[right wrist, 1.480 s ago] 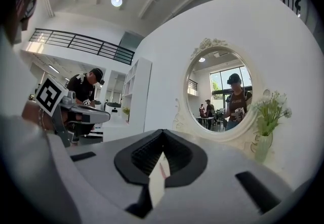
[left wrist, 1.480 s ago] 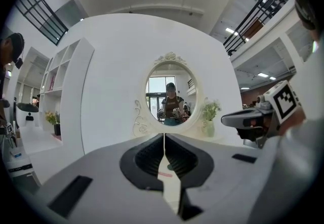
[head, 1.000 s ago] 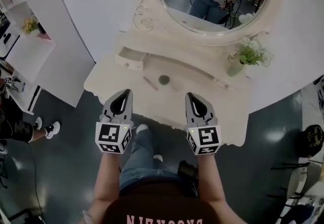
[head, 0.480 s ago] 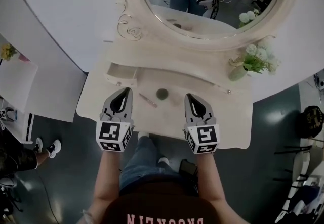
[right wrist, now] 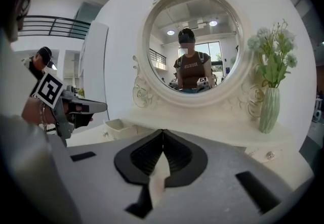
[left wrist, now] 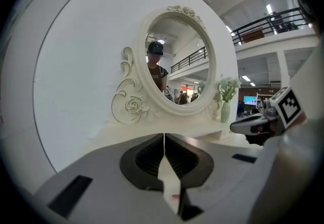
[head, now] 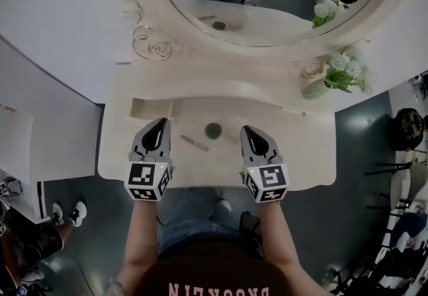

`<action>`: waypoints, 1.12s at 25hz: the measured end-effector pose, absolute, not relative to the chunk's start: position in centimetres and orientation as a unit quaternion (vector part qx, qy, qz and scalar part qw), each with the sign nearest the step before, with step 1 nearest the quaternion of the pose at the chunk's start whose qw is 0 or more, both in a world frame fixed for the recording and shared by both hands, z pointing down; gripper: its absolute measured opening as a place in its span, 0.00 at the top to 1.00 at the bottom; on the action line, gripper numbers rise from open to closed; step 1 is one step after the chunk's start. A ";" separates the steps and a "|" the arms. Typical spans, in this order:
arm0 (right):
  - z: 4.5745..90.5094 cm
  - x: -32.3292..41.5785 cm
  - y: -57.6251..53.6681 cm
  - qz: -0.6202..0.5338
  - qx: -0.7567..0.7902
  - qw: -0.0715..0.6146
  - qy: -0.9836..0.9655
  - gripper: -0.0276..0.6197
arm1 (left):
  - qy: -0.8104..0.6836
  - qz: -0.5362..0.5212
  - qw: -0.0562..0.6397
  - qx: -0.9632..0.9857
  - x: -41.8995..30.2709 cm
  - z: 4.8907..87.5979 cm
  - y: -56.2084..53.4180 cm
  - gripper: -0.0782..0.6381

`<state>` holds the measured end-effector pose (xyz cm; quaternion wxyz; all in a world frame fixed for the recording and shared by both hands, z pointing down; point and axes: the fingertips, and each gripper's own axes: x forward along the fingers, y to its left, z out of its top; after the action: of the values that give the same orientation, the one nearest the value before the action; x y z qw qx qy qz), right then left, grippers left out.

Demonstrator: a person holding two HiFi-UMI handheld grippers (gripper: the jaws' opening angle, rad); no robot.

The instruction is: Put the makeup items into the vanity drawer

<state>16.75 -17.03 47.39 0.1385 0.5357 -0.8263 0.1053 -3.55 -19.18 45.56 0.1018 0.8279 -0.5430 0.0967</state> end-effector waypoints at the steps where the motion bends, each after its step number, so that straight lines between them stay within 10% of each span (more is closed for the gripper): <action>1: 47.8 16.9 -17.2 0.111 0.543 0.140 -0.820 0.96 | -0.537 0.099 0.102 0.831 -3.5 45.7 -19.6 0.88; 10: 50.3 17.7 -18.2 0.143 0.560 0.160 -0.800 0.74 | -0.519 0.110 0.109 0.841 -2.8 46.8 -21.4 0.88; 28: 58.8 18.0 -16.4 0.228 0.546 0.240 -0.769 0.71 | -0.525 0.145 0.144 0.826 -2.9 50.6 -18.8 0.88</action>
<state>18.03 -16.40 58.82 0.2397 0.5464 -0.7695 0.2277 -2.89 -18.83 50.64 0.1443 0.8260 -0.5251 0.1454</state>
